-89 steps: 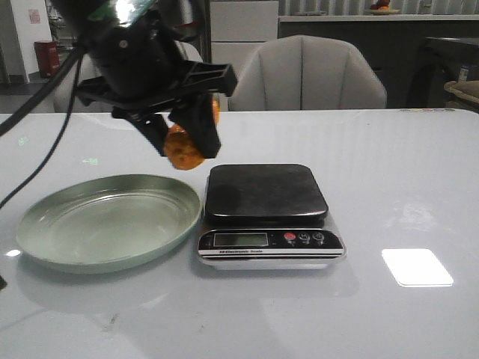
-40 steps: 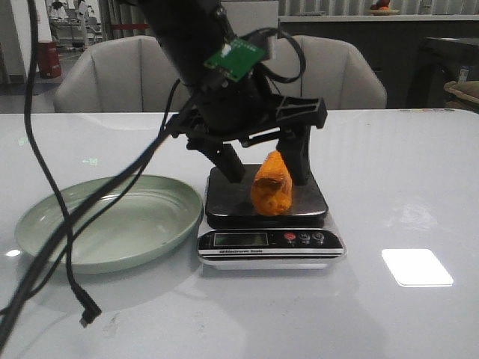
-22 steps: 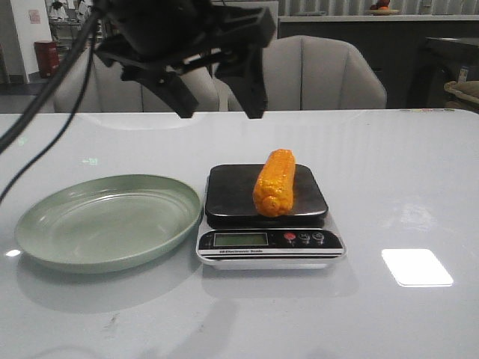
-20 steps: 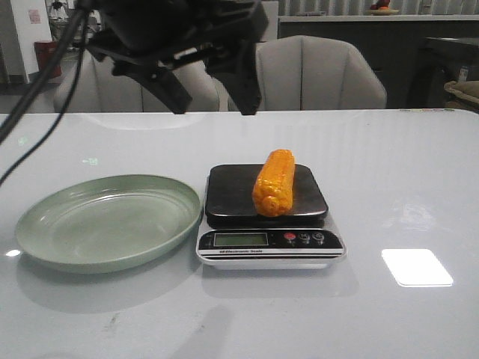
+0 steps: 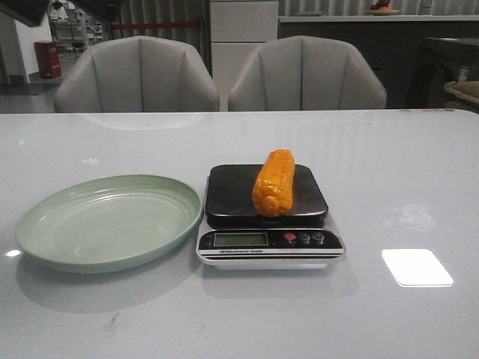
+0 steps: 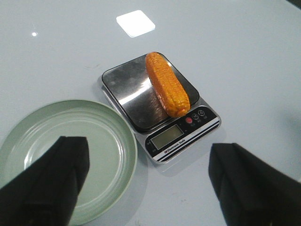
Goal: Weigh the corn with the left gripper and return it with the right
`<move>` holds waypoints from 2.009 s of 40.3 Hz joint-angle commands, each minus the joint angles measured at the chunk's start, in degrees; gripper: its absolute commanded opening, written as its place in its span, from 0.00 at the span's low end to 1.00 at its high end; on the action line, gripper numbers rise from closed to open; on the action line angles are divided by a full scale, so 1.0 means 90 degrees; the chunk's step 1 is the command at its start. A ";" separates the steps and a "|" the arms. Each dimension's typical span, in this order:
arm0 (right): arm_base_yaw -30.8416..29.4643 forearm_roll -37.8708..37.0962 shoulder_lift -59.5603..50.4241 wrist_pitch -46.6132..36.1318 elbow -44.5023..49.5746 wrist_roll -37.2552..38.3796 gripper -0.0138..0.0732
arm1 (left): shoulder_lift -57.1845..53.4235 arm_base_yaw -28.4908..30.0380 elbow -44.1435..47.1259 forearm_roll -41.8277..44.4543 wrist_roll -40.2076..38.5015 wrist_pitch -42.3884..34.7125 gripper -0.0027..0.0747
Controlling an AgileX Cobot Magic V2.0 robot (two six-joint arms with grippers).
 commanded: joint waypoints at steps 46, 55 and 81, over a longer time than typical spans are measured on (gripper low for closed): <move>-0.0041 -0.0058 -0.0118 -0.0748 0.0027 -0.0033 0.41 | -0.5586 0.0008 0.2095 0.1229 0.0065 0.1095 0.19; -0.0034 -0.0021 -0.0112 -0.1754 -0.0144 0.0086 0.41 | -0.5586 0.0008 0.2112 0.1229 0.0065 0.1019 0.20; -0.0029 0.0031 0.2279 0.1789 -0.2701 0.0093 0.41 | -0.5586 0.0008 0.2117 0.1249 0.0065 0.1019 0.20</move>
